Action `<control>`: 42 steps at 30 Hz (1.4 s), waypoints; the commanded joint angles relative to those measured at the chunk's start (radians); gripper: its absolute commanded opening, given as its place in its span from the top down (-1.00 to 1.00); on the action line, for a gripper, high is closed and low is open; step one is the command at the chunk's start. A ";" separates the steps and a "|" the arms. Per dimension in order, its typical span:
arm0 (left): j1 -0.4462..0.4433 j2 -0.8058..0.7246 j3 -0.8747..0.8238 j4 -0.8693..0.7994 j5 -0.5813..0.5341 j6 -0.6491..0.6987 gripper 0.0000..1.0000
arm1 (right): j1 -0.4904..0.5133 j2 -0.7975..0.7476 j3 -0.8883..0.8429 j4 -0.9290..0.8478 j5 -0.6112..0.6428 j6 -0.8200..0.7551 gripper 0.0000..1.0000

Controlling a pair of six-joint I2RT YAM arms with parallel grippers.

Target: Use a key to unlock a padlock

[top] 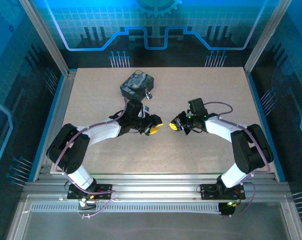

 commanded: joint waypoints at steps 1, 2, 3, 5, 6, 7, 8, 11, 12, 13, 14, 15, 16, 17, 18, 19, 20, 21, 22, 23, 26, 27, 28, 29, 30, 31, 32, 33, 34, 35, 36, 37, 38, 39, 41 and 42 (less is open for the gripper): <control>-0.007 0.019 -0.008 0.044 0.026 -0.051 0.11 | 0.028 0.009 -0.004 0.103 -0.036 0.096 0.96; -0.007 0.024 -0.006 0.045 0.026 -0.053 0.13 | 0.034 0.013 -0.007 0.123 -0.037 0.112 0.96; -0.007 0.028 -0.007 0.044 0.025 -0.056 0.13 | 0.040 0.017 -0.010 0.138 -0.041 0.125 0.96; -0.007 0.030 -0.010 0.046 0.023 -0.062 0.15 | 0.048 0.022 -0.009 0.150 -0.040 0.138 0.96; -0.007 0.032 -0.011 0.048 0.019 -0.064 0.17 | 0.051 0.025 -0.008 0.153 -0.041 0.139 0.96; -0.007 0.031 -0.012 0.050 0.017 -0.067 0.20 | 0.053 0.027 -0.006 0.153 -0.038 0.139 0.96; -0.007 0.032 -0.014 0.051 0.013 -0.069 0.23 | 0.057 0.030 -0.004 0.153 -0.041 0.141 0.96; -0.004 0.036 -0.013 0.054 0.010 -0.072 0.29 | 0.065 0.037 0.002 0.159 -0.043 0.144 0.96; -0.003 0.037 -0.011 0.054 0.012 -0.072 0.32 | 0.069 0.039 0.001 0.161 -0.045 0.145 0.96; -0.002 0.037 -0.012 0.056 0.011 -0.072 0.34 | 0.070 0.040 0.002 0.164 -0.045 0.148 0.96; 0.000 0.040 -0.013 0.057 0.011 -0.074 0.35 | 0.071 0.040 0.000 0.168 -0.047 0.152 0.96; 0.001 0.039 -0.017 0.060 0.012 -0.075 0.39 | 0.073 0.042 0.001 0.172 -0.048 0.154 0.96; 0.004 0.040 -0.019 0.063 0.012 -0.075 0.43 | 0.075 0.042 0.000 0.174 -0.050 0.156 0.96; 0.005 0.038 -0.023 0.065 0.010 -0.076 0.47 | 0.075 0.041 -0.001 0.178 -0.049 0.157 0.96; 0.008 0.037 -0.026 0.068 0.009 -0.076 0.49 | 0.078 0.044 -0.003 0.180 -0.050 0.159 0.96; 0.013 0.036 -0.029 0.069 0.007 -0.077 0.49 | 0.079 0.044 -0.003 0.181 -0.052 0.161 0.96; 0.015 0.035 -0.032 0.071 0.008 -0.077 0.50 | 0.080 0.043 -0.003 0.183 -0.053 0.162 0.96; 0.020 0.035 -0.034 0.073 0.010 -0.076 0.53 | 0.082 0.045 -0.005 0.186 -0.054 0.163 0.96; 0.024 0.034 -0.036 0.074 0.012 -0.077 0.56 | 0.083 0.045 -0.003 0.188 -0.055 0.163 0.96; 0.026 0.034 -0.037 0.075 0.014 -0.076 0.60 | 0.086 0.046 -0.002 0.187 -0.057 0.164 0.96; 0.036 0.032 -0.041 0.080 0.017 -0.070 0.69 | 0.093 0.047 0.000 0.189 -0.056 0.165 0.95; 0.038 0.030 -0.042 0.080 0.016 -0.065 0.71 | 0.095 0.047 -0.002 0.190 -0.056 0.164 0.95; 0.043 0.029 -0.042 0.079 0.017 -0.058 0.73 | 0.098 0.046 -0.001 0.189 -0.057 0.162 0.95; 0.046 0.029 -0.042 0.078 0.019 -0.052 0.76 | 0.099 0.047 -0.003 0.188 -0.057 0.161 0.94; 0.048 0.028 -0.042 0.079 0.021 -0.045 0.81 | 0.101 0.048 -0.004 0.188 -0.058 0.161 0.94; 0.053 0.029 -0.042 0.078 0.026 -0.036 0.89 | 0.102 0.050 -0.004 0.189 -0.058 0.161 0.94; 0.054 0.028 -0.042 0.079 0.030 -0.028 0.95 | 0.104 0.051 -0.005 0.188 -0.059 0.161 0.93; 0.057 0.028 -0.042 0.078 0.036 -0.015 1.00 | 0.103 0.051 -0.006 0.188 -0.058 0.158 0.91; 0.061 0.027 -0.041 0.076 0.044 0.001 1.00 | 0.103 0.051 -0.006 0.183 -0.058 0.153 0.88; 0.064 0.027 -0.041 0.074 0.054 0.023 1.00 | 0.103 0.049 -0.005 0.176 -0.057 0.146 0.82; 0.069 0.025 -0.037 0.067 0.068 0.058 1.00 | 0.103 0.048 -0.001 0.162 -0.055 0.130 0.75; 0.073 0.021 -0.030 0.049 0.083 0.106 1.00 | 0.101 0.044 0.007 0.138 -0.053 0.103 0.65; 0.078 0.016 -0.020 0.023 0.095 0.154 1.00 | 0.097 0.040 0.018 0.109 -0.050 0.070 0.55; 0.082 0.009 -0.007 -0.015 0.106 0.212 1.00 | 0.094 0.036 0.026 0.060 -0.047 0.017 0.42; 0.092 -0.002 0.020 -0.095 0.122 0.318 1.00 | 0.084 0.025 0.086 -0.064 -0.028 -0.101 0.21; 0.097 -0.009 0.034 -0.138 0.125 0.368 1.00 | 0.078 0.016 0.106 -0.129 -0.015 -0.167 0.14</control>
